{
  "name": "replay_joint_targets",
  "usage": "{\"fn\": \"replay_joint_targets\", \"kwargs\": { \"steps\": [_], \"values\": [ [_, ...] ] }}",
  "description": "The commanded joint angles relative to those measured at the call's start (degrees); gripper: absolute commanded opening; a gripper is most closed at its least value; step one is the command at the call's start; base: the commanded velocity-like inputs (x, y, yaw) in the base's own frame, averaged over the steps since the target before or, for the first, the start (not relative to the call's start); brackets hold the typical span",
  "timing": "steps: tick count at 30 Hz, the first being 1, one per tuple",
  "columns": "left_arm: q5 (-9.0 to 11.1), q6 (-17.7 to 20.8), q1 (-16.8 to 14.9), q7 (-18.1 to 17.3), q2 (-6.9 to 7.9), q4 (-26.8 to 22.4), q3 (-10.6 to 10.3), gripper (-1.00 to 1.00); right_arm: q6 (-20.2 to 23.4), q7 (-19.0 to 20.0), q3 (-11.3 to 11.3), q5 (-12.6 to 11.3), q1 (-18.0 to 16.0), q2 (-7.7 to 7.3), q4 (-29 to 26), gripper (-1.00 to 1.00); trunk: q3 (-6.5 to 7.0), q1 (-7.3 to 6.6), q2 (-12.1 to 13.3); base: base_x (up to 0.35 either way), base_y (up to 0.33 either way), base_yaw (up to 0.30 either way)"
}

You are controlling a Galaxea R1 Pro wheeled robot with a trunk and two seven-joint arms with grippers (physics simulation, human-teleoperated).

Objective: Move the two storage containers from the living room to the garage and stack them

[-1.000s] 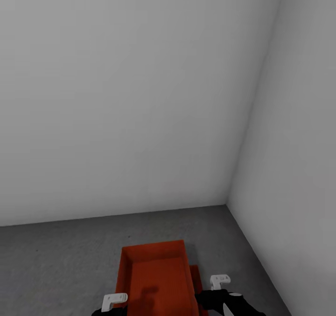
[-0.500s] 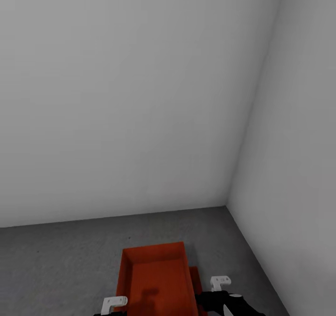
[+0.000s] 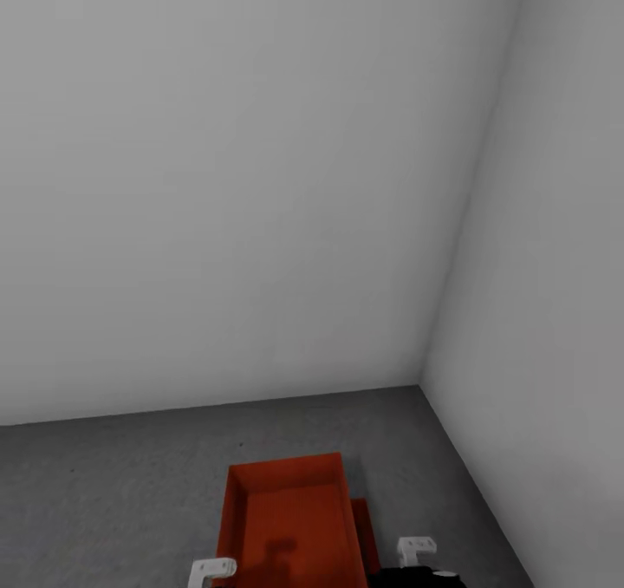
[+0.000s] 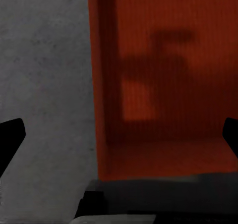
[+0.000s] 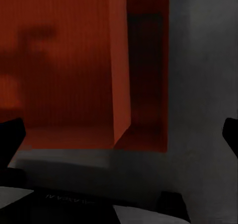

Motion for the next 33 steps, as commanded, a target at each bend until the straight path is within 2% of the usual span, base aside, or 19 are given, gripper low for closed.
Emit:
{"fn": "replay_joint_targets", "kwargs": {
  "steps": [1,13,18,25,33],
  "values": [
    [0.5,-0.1,0.1,0.3,0.0,0.2,-0.5,1.0,0.3,0.1,0.1,-0.1,0.3,-0.12,-0.1,1.0,0.13,-0.23,0.4,0.0,0.0,0.0],
    [0.7,-0.7,1.9,0.3,0.09,1.5,-0.3,1.0,0.2,-0.1,0.1,-0.1,5.5,-2.11,0.0,1.0,2.28,-2.86,5.2,0.0,0.0,0.0],
    [0.7,-0.7,2.4,0.3,0.07,1.6,-0.3,1.0,0.2,-0.1,0.0,-0.1,6.5,-2.48,0.0,1.0,3.18,-3.96,7.2,0.0,0.0,0.0],
    [0.6,-0.8,3.9,0.3,0.06,1.6,-0.3,1.0,0.1,-0.1,0.0,-0.2,8.3,-4.1,0.2,1.0,4.44,-5.5,10.0,0.0,0.0,0.0],
    [0.6,-0.8,5.7,0.3,0.11,1.6,-0.4,1.0,-0.5,-0.1,0.0,-0.1,9.3,-4.76,3.3,1.0,5.87,-7.25,13.2,0.0,0.0,0.0]
  ]
}}
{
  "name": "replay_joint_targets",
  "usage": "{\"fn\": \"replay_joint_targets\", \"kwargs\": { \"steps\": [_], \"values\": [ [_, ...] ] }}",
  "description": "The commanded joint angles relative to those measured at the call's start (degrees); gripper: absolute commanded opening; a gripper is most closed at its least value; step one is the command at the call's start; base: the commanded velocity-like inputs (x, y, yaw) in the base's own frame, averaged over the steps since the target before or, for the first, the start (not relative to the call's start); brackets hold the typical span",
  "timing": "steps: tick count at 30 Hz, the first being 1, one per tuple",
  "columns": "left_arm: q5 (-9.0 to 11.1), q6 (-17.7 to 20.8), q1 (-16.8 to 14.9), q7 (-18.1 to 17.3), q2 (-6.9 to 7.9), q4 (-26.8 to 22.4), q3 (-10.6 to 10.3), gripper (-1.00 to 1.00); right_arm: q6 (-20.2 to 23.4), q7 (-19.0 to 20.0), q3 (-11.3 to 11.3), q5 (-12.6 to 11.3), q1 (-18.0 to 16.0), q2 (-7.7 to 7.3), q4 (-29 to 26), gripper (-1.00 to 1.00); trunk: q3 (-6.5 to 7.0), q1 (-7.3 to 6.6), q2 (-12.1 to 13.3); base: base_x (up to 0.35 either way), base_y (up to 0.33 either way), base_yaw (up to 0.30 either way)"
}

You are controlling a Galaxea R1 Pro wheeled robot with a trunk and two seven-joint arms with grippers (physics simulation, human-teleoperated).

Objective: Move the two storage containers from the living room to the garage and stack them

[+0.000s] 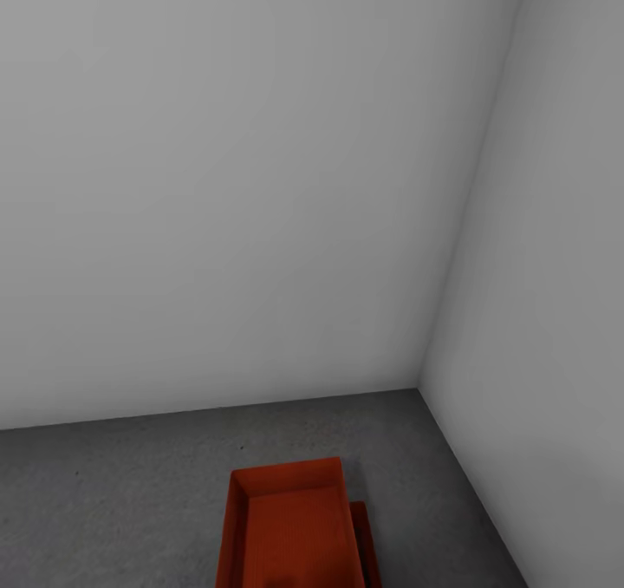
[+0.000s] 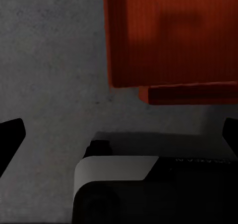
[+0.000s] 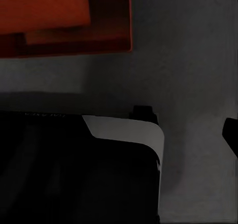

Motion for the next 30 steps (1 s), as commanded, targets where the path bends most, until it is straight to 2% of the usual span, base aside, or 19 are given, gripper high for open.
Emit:
{"fn": "replay_joint_targets", "kwargs": {
  "steps": [1,15,30],
  "values": [
    [0.5,-0.2,0.1,0.3,-0.01,0.1,-0.5,1.0,-0.1,0.2,0.1,-0.1,0.0,-0.19,0.2,1.0,0.12,-0.22,0.4,0.0,0.0,0.0],
    [0.5,-0.3,1.1,0.3,0.09,0.1,-0.6,1.0,-2.1,0.1,0.2,-0.2,0.5,-2.11,4.3,1.0,2.63,-3.3,6.0,0.0,0.0,0.0],
    [0.5,-0.5,1.9,0.3,0.37,0.1,-0.6,1.0,-2.3,0.1,0.4,-0.1,1.8,-2.44,5.5,1.0,5.32,-6.59,12.0,0.0,0.0,0.0]
  ]
}}
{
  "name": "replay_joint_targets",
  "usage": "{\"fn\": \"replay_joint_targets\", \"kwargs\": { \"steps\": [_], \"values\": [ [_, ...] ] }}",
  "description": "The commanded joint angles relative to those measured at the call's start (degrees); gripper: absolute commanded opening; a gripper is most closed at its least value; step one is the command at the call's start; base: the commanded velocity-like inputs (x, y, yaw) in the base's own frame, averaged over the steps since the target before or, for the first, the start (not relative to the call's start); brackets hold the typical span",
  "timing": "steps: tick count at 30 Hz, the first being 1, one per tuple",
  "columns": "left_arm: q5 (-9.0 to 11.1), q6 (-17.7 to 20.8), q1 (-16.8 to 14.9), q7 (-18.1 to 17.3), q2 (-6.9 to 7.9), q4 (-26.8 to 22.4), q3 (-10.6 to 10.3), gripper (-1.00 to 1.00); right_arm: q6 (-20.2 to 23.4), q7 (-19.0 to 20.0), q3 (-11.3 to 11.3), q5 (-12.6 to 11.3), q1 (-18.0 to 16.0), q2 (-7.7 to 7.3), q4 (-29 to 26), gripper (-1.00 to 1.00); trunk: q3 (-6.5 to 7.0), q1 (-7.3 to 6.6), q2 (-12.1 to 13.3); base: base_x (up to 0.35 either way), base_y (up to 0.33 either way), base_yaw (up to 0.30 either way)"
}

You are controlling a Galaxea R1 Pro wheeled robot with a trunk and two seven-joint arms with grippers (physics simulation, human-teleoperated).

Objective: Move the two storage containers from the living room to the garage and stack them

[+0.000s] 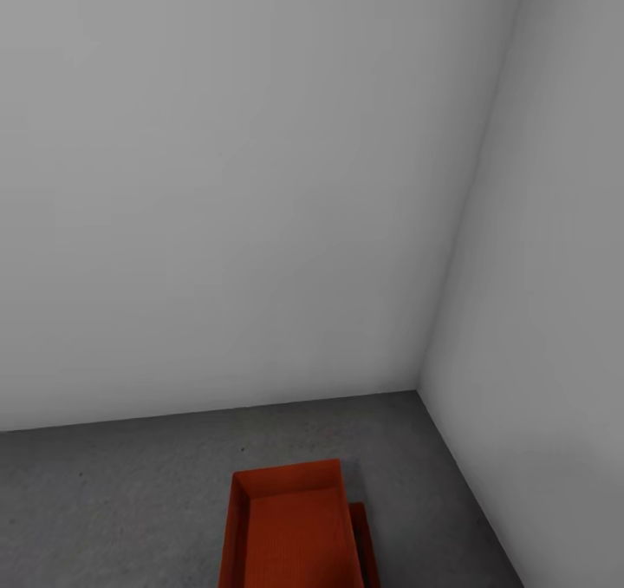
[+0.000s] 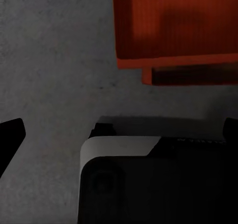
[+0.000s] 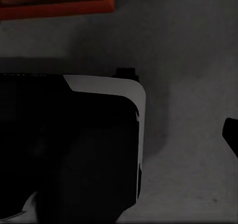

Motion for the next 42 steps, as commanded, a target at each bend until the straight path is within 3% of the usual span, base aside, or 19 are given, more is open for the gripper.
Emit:
{"fn": "replay_joint_targets", "kwargs": {
  "steps": [1,13,36,42],
  "values": [
    [0.5,-0.4,0.0,0.3,0.01,0.0,-0.5,1.0,0.4,0.2,0.2,-0.1,0.0,0.02,-0.1,1.0,0.1,-0.21,0.3,0.0,0.0,0.0],
    [0.5,-1.4,0.4,0.3,0.02,0.0,-0.5,1.0,0.5,0.2,0.2,-0.2,0.1,0.41,3.0,1.0,2.26,-2.85,5.2,0.0,0.0,0.0],
    [0.5,-1.5,1.7,0.3,0.15,0.0,-0.5,1.0,0.5,0.2,0.2,-0.2,0.1,0.46,3.3,1.0,6.38,-7.9,14.4,0.0,0.0,0.0],
    [0.5,-1.4,1.9,0.3,0.13,0.0,-0.5,1.0,0.5,0.2,0.2,-0.2,0.1,0.46,3.3,1.0,6.39,-7.9,14.4,0.0,0.0,0.0]
  ]
}}
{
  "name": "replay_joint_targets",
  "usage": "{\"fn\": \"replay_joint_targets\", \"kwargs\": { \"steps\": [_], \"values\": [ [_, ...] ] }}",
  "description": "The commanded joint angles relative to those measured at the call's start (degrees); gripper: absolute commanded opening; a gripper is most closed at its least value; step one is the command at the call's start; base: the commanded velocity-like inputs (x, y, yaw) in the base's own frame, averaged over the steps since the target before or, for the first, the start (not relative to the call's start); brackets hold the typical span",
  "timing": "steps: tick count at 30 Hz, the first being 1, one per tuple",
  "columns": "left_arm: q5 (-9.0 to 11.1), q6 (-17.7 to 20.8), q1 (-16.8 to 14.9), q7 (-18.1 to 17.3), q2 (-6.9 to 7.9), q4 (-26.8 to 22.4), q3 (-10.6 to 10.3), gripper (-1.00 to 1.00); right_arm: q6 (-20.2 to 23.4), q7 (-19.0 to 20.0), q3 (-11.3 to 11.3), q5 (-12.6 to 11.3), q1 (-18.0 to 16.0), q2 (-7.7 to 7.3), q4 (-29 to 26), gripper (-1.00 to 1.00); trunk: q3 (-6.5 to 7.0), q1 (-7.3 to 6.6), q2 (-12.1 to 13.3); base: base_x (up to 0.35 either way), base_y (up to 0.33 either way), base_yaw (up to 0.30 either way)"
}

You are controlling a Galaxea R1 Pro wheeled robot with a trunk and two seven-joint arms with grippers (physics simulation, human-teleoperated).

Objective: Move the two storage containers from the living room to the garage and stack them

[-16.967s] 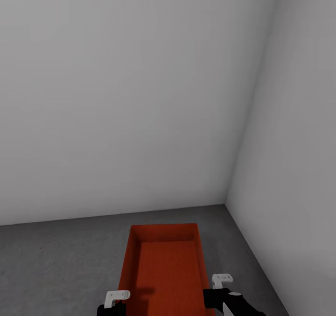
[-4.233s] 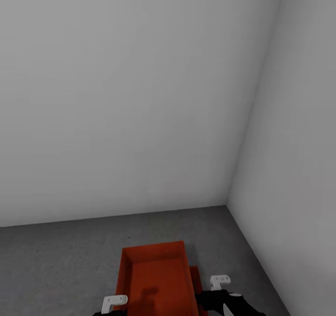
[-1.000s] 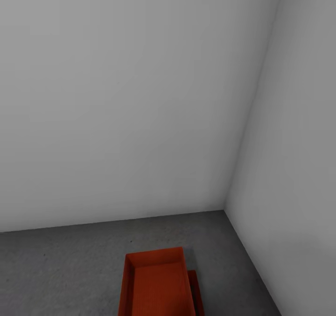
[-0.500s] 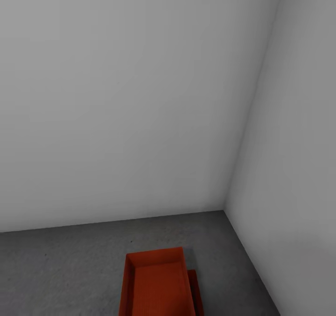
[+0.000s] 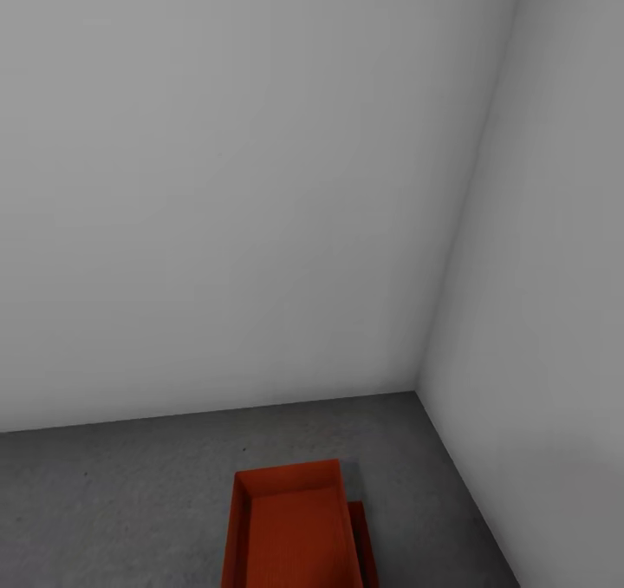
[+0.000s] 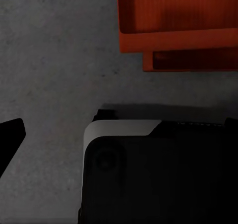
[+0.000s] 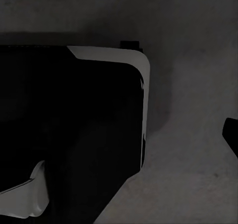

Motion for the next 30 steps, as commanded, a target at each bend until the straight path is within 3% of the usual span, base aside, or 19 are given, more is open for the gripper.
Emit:
{"fn": "replay_joint_targets", "kwargs": {
  "steps": [1,30],
  "values": [
    [0.5,-0.2,0.0,0.3,0.0,0.0,-0.5,1.0,0.3,0.2,0.2,-0.1,0.0,-0.02,-0.1,1.0,-0.12,0.03,-0.1,0.0,0.0,0.0],
    [0.4,-0.2,0.1,0.3,-0.01,0.0,-0.6,1.0,0.3,0.2,0.2,-0.1,0.0,-0.02,-0.1,1.0,-0.12,0.03,-0.1,0.0,0.0,0.0]
  ]
}}
